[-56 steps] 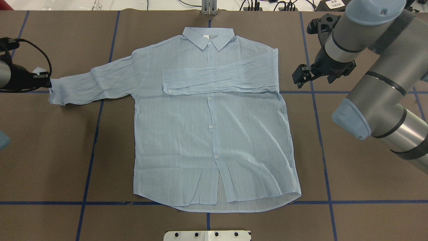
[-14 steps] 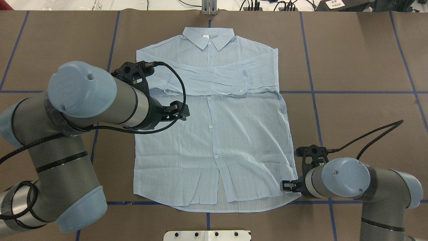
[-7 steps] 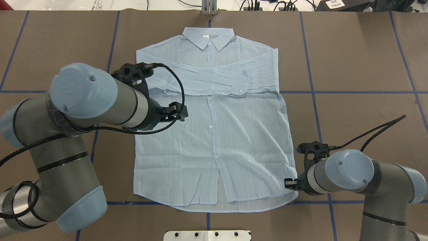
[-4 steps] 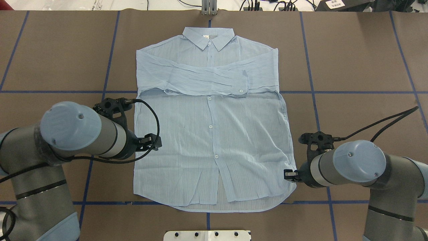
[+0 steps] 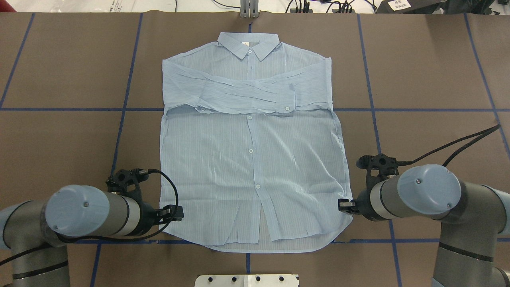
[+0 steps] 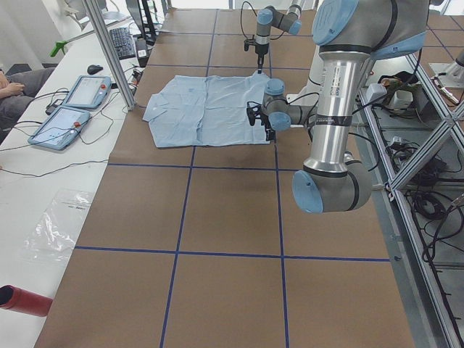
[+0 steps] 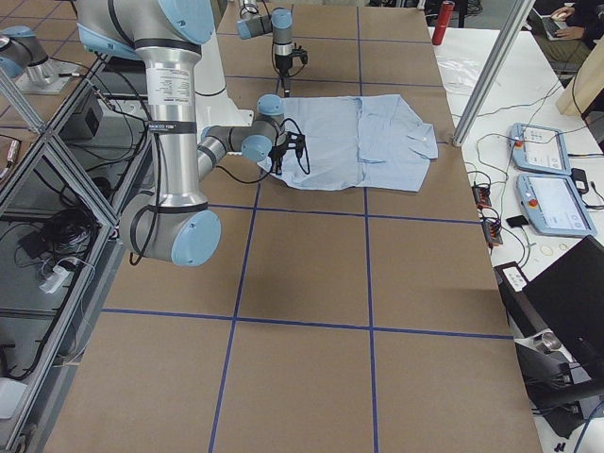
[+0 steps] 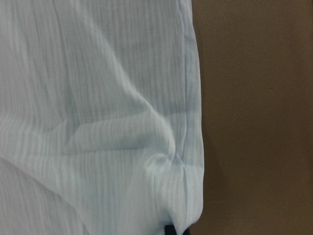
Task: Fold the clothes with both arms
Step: 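Grasp the other hem corner with the left gripper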
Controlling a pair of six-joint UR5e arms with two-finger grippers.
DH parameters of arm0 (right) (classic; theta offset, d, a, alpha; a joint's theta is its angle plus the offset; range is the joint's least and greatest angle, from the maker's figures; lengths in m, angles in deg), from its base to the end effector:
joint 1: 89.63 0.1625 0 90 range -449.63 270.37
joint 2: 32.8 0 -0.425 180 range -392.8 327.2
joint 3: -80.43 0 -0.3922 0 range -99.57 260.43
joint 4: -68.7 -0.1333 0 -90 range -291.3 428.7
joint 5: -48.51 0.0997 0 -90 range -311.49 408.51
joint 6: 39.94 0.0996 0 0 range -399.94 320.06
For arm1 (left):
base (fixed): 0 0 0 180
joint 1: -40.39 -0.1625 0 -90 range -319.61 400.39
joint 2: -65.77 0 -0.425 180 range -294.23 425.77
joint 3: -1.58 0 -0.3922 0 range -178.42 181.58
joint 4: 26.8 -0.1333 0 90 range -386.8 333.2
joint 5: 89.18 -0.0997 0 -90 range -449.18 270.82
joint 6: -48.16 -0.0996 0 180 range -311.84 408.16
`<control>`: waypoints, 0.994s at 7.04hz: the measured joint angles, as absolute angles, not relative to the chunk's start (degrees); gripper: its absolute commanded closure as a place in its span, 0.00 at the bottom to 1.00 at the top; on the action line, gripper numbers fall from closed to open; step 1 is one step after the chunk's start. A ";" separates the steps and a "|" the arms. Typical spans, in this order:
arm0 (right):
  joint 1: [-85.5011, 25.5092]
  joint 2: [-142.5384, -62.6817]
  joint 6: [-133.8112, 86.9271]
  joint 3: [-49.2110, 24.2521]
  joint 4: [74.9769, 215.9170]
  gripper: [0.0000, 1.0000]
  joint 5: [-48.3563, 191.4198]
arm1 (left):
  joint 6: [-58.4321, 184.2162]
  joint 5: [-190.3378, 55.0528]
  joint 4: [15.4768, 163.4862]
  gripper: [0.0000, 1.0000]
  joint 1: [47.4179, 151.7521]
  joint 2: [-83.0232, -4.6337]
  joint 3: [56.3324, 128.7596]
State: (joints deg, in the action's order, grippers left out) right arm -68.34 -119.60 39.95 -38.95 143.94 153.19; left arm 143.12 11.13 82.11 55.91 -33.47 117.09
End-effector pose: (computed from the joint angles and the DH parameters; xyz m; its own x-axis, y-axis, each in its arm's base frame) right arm -0.4198 -0.2796 0.3676 0.6528 0.0721 0.7541 -0.0640 0.9971 -0.0400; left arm 0.4783 -0.2527 0.3362 0.5581 -0.2433 -0.7933 0.1732 0.9692 -0.1753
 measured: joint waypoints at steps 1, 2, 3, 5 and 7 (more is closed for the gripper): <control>-68.30 -119.50 39.95 -38.94 143.94 1.00 153.21 | 144.30 10.18 78.85 0.05 54.41 -35.19 116.54; -68.24 -119.46 39.95 -38.93 143.94 1.00 153.27 | 144.76 9.80 74.97 0.07 53.69 -37.15 116.26; -68.21 -119.43 39.95 -38.94 143.93 1.00 153.32 | 144.76 9.63 72.90 0.09 53.59 -38.04 116.11; -68.07 -119.40 39.95 -38.96 143.94 1.00 153.36 | 144.22 9.25 71.63 0.11 54.82 -38.18 115.92; -67.85 -119.45 39.95 -38.81 143.94 1.00 153.36 | 143.84 8.55 71.36 0.12 55.56 -38.17 114.95</control>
